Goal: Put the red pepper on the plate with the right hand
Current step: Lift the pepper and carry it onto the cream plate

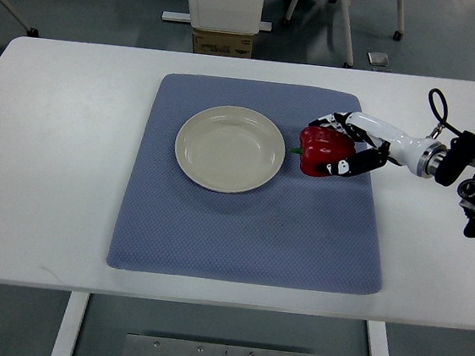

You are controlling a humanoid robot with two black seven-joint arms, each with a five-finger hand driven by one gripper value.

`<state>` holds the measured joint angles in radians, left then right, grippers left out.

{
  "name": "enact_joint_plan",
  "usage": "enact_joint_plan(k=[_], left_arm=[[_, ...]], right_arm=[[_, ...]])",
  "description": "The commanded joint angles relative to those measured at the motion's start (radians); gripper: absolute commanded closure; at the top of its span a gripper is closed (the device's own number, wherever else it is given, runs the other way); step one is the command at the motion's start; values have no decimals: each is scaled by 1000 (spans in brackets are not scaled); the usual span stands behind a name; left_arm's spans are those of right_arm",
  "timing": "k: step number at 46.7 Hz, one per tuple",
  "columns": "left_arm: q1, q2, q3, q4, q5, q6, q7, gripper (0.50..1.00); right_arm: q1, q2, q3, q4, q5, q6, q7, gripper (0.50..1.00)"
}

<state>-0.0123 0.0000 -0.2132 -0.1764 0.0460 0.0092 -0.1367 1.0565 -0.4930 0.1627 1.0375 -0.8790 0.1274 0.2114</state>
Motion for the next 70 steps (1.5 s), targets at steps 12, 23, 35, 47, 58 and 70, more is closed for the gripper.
enact_joint_plan(k=[12,23,35,47,58,70], left_arm=[[0,0,0,0,0,0,0,500],[0,0,0,0,0,0,0,500],[2,0,0,0,0,0,0,500],[2,0,0,0,0,0,0,500],[0,0,0,0,0,0,0,500],[0,0,0,0,0,0,0,500]], right_arm=[[74,123,-2,-54,22,-22,-61,1000],[114,229,-6,-94,23,-22,-90,1000],[128,358,-6,-157,23,-22,-107,1000],[111,474,-5,-201,26,-41,-124,1000],[73,493,0,-214,91,-135,-165,1000],[34,493,1,-255,97,-195,-168,1000]])
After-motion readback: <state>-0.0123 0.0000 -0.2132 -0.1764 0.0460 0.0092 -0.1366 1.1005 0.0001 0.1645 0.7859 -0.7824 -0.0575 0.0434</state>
